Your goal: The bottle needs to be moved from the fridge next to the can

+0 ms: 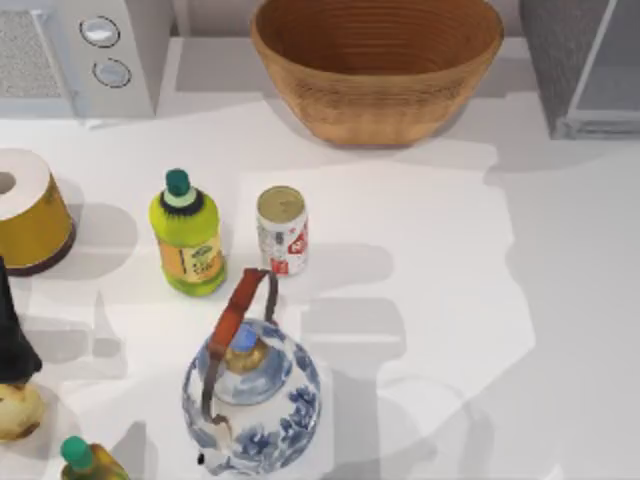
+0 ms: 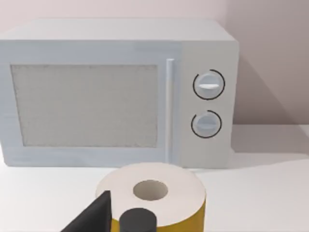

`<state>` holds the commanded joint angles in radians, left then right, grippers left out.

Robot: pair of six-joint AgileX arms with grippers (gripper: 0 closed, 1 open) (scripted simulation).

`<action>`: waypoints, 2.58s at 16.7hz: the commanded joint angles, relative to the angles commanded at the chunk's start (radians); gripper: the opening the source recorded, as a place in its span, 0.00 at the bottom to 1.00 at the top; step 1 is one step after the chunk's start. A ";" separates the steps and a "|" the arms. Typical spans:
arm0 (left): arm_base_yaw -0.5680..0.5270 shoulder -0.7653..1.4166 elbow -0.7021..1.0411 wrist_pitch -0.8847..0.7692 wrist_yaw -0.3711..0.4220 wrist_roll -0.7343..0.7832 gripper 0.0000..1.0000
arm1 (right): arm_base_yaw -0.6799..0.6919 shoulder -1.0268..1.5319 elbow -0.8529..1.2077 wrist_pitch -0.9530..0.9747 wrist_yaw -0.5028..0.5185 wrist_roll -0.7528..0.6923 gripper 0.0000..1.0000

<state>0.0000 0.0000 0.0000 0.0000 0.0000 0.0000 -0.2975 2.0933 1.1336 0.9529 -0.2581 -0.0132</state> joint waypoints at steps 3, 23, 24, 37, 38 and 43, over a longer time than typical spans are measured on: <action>0.000 0.000 0.000 0.000 0.000 0.000 1.00 | -0.027 -0.109 -0.206 0.071 -0.030 0.002 0.00; 0.000 0.000 0.000 0.000 0.000 0.000 1.00 | 0.407 -0.068 -0.407 0.332 0.392 0.003 0.00; 0.000 0.000 0.000 0.000 0.000 0.000 1.00 | 0.496 -0.047 -0.410 0.356 0.479 0.003 0.00; 0.000 0.000 0.000 0.000 0.000 0.000 1.00 | 1.034 0.036 -0.449 0.491 1.012 0.005 0.00; 0.000 0.000 0.000 0.000 0.000 0.000 1.00 | 1.030 0.034 -0.445 0.488 1.008 0.007 0.00; 0.000 0.000 0.000 0.000 0.000 0.000 1.00 | 1.034 0.036 -0.449 0.491 1.012 0.005 0.00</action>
<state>0.0000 0.0000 0.0000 0.0000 0.0000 0.0000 0.7363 2.1292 0.6845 1.4440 0.7541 -0.0080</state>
